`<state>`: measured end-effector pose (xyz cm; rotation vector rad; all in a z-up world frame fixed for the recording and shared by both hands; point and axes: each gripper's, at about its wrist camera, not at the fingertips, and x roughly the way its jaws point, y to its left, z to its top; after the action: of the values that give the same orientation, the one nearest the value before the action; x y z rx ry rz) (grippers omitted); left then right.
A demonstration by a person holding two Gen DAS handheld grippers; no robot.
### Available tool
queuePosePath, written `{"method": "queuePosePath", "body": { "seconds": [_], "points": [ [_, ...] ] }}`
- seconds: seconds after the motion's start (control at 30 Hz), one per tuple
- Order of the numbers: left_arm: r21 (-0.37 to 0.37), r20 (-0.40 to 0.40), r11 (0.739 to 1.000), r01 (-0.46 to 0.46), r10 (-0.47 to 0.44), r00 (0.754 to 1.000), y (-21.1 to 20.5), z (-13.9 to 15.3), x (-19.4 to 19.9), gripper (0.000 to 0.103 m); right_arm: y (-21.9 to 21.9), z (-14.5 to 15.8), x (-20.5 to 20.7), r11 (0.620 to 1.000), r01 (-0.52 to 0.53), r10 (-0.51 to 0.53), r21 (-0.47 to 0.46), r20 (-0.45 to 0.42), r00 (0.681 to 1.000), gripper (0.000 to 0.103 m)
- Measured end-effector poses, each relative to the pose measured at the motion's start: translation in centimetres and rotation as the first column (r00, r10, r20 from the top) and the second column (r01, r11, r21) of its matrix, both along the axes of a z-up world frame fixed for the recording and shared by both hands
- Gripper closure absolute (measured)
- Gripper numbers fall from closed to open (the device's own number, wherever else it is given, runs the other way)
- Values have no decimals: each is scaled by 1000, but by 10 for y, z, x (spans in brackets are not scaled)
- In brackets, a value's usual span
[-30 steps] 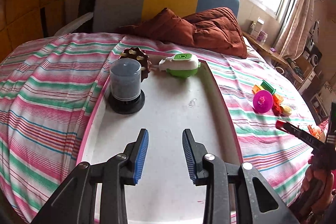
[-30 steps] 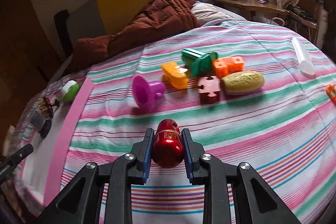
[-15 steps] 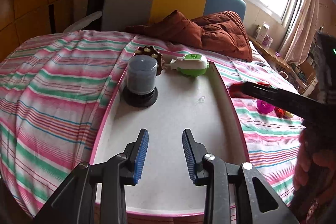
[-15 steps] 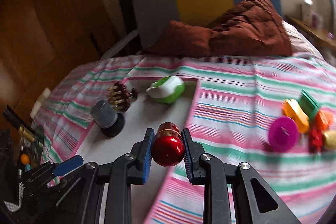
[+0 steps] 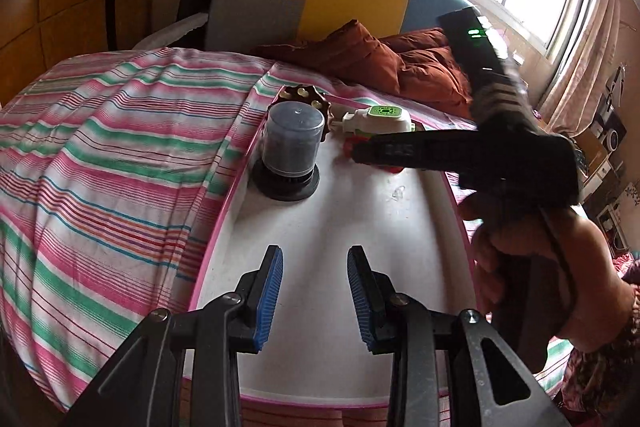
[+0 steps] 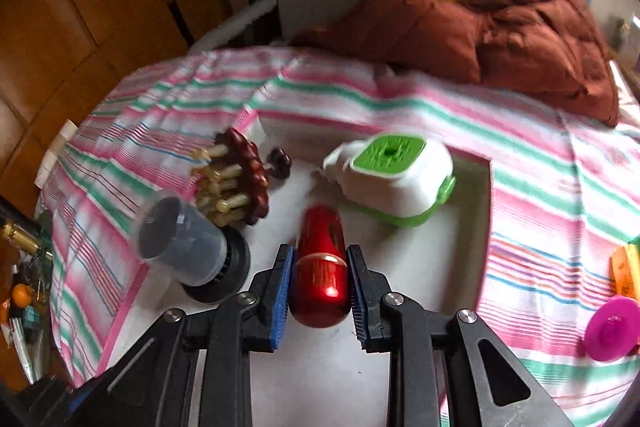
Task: Organize rigid objects
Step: 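Lower the red cylinder into the tray and open the right gripper, then reach the right gripper to the magenta suction cup and grasp it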
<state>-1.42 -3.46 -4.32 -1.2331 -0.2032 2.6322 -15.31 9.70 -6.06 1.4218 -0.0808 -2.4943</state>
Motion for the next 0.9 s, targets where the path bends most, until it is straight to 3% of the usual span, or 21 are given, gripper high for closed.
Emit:
{"method": "queuePosePath", "body": {
  "seconds": [0.07,0.37,0.63,0.73,0.9],
  "points": [
    [1,2,1000,-1,1,1000,0,-1,0,70,1,-3,-2,1000,3,-3,-5,25,1000,76],
    [-5,2,1000,17,-17,1000,7,-3,2,70,30,11,34,991,14,-17,-132,-16,1000,71],
    [21,29,999,26,-27,999,13,-6,4,70,55,28,71,991,41,-51,-125,-74,996,71],
    [26,21,999,45,-45,999,17,-4,6,69,66,30,83,993,73,-82,-98,-96,992,63],
    [14,12,996,86,-86,996,28,-1,10,66,91,23,103,991,120,-124,-53,-81,989,62]
  ]
}}
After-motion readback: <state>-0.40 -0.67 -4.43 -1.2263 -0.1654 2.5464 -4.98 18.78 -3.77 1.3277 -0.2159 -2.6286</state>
